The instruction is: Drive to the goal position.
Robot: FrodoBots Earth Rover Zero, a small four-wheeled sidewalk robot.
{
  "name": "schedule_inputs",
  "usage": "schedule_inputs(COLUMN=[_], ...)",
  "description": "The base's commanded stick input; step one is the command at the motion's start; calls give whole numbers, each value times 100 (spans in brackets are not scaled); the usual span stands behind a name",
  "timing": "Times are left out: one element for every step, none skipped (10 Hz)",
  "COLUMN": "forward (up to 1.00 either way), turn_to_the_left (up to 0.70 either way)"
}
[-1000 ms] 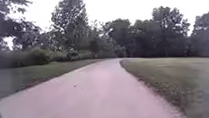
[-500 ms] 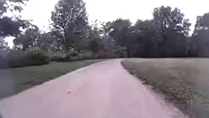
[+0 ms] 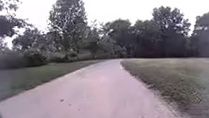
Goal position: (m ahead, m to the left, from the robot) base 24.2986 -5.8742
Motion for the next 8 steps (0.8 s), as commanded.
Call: schedule_inputs(forward=[70, 70, 70, 70, 70, 70, 70, 70], turn_to_the_left=[0, 0, 0, 0, 0, 0, 0, 0])
